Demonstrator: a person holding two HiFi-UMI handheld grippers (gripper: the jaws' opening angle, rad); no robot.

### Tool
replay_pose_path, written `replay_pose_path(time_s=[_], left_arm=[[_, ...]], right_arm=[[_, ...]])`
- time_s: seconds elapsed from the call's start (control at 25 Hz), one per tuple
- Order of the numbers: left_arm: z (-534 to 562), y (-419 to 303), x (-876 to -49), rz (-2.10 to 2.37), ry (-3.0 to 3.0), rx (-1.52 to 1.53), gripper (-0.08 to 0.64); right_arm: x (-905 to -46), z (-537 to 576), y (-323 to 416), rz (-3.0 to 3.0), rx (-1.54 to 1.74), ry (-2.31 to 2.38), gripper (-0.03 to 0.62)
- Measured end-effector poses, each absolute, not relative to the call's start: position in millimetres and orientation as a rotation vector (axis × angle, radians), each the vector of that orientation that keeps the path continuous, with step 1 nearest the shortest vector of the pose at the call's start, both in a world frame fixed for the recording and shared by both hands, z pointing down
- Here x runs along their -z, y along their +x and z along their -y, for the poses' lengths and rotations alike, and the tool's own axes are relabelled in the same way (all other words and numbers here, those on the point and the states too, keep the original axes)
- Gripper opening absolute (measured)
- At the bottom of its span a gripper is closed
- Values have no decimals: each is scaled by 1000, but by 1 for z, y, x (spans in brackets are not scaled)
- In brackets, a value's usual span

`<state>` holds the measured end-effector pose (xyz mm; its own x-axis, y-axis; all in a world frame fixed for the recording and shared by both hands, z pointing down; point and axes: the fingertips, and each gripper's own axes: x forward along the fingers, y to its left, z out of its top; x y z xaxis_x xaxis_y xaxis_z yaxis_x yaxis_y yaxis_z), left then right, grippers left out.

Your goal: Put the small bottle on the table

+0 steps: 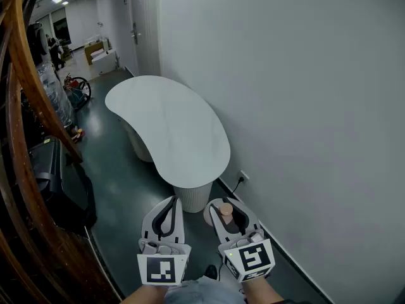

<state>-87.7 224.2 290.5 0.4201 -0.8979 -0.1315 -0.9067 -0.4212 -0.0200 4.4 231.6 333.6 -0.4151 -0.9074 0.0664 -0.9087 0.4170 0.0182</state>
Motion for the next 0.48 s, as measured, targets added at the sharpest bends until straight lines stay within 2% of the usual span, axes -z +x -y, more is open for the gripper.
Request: replay_pose_path(time_s=[0.48], left_arm=[[-223, -73, -293, -1654, -2564, -128, 0]], right_arm=[[-337, -230, 21, 2601, -53, 1660, 126]])
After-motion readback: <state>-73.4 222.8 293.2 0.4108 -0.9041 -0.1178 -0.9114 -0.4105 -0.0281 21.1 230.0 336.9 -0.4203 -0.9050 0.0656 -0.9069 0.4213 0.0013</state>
